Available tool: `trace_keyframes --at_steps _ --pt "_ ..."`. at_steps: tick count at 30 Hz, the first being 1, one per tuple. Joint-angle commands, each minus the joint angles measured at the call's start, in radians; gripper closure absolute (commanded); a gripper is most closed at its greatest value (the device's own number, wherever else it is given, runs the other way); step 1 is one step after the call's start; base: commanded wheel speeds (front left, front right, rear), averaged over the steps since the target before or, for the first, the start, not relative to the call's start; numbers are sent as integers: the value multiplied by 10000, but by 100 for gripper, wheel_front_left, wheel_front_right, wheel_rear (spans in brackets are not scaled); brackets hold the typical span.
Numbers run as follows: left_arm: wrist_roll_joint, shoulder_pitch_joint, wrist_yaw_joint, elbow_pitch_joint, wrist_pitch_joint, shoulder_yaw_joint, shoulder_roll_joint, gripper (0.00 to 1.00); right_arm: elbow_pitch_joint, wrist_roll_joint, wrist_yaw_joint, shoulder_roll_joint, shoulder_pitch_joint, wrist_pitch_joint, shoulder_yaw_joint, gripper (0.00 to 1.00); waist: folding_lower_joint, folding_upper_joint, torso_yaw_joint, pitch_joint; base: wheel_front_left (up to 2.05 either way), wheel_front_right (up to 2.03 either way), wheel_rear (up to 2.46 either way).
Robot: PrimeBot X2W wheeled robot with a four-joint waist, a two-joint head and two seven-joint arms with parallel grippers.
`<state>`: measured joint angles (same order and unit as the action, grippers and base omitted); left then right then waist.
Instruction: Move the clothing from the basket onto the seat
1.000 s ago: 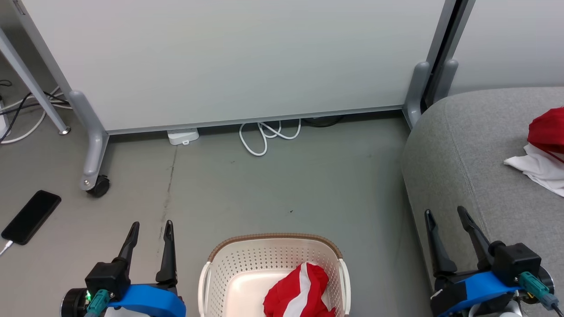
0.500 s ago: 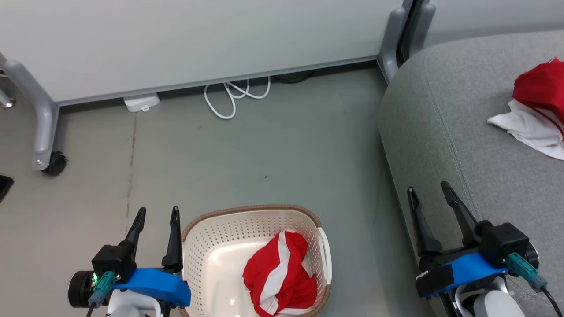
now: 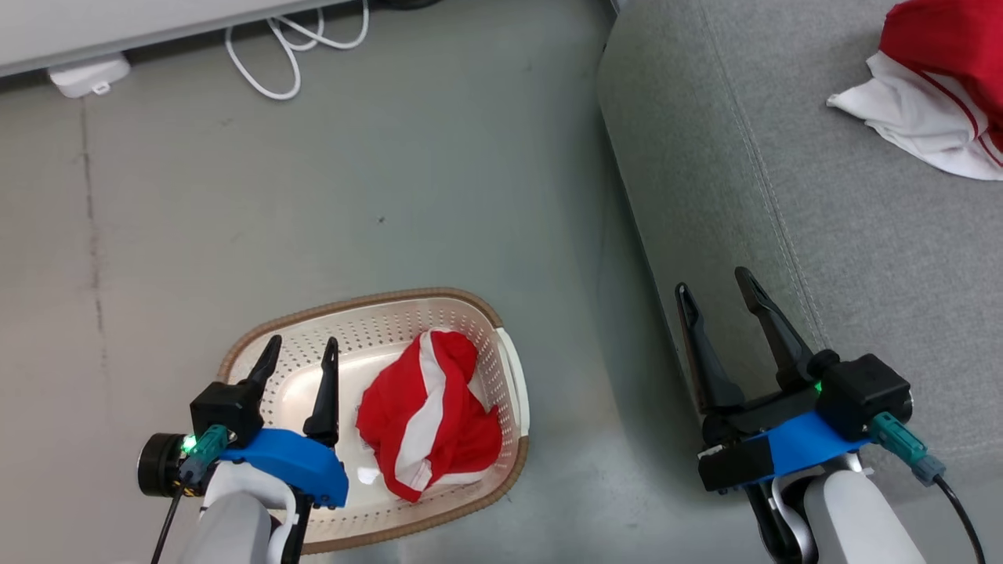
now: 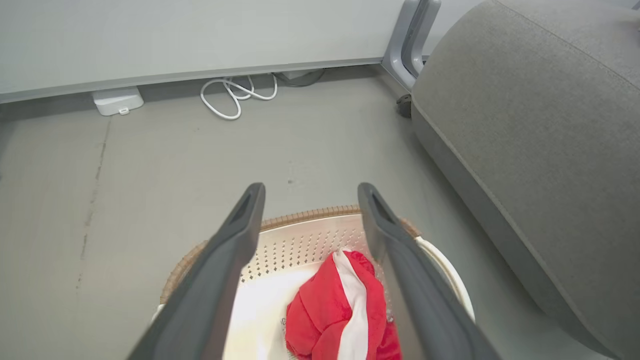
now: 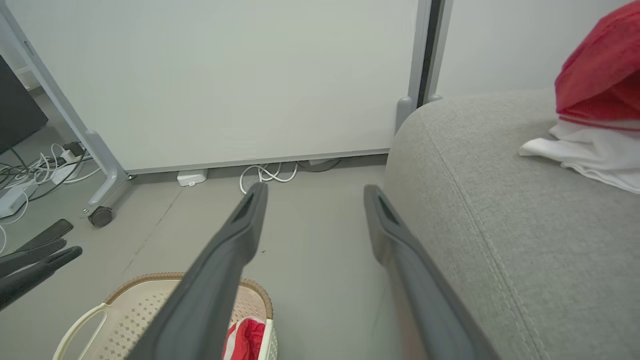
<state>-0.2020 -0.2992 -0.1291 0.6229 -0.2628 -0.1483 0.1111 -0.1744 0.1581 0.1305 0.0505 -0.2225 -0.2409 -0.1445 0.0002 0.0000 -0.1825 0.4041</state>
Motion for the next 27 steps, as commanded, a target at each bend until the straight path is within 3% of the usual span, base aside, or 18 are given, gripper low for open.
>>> trace_keyframes --at_steps 1,10,19,27 --pt "5 -348 -8 221 -30 -103 95 0 -18 33 5 -4 -225 -94 -34 0 -2 0 -562 691 0 0 0" --pt "-416 -1383 -7 1621 -30 -667 272 0 124 249 5 -4 -652 -218 -42 0 -2 0 -1067 1878 0 0 0" --pt "-828 -2462 -8 3020 33 -1886 588 0 382 552 5 -4 -980 -252 -248 0 -2 0 -1427 2842 0 0 0" --pt "-1420 -3102 -8 4022 813 -2871 802 0 679 736 5 -4 -1109 -253 -395 0 -2 0 -1628 3462 0 0 0"
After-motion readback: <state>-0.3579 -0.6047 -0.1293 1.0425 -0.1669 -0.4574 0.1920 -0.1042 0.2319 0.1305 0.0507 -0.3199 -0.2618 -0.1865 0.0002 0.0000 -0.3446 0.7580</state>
